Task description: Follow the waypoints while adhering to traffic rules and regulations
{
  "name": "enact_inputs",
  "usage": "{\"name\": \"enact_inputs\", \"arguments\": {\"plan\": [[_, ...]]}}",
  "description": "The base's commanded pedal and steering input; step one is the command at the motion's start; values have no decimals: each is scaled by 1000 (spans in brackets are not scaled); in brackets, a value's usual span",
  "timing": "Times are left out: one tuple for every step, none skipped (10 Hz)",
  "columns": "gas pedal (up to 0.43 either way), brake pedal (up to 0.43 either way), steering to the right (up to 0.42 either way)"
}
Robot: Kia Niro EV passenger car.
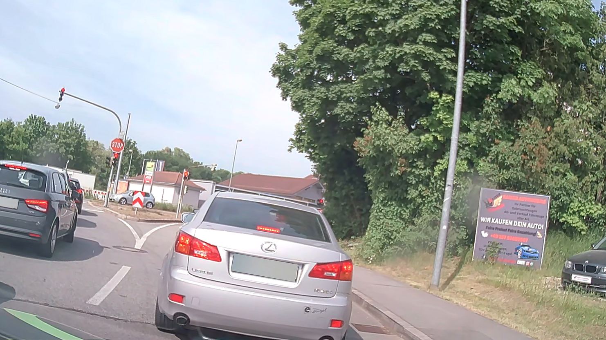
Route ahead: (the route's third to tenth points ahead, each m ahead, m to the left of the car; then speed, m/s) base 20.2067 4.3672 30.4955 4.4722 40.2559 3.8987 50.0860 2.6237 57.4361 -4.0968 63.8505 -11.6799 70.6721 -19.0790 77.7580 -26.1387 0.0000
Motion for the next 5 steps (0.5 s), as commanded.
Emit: {"name": "enact_inputs", "arguments": {"plan": [[0, 415, -113], [0, 415, -113], [0, 415, -113], [0, 415, -114], [0, 415, -114]]}}
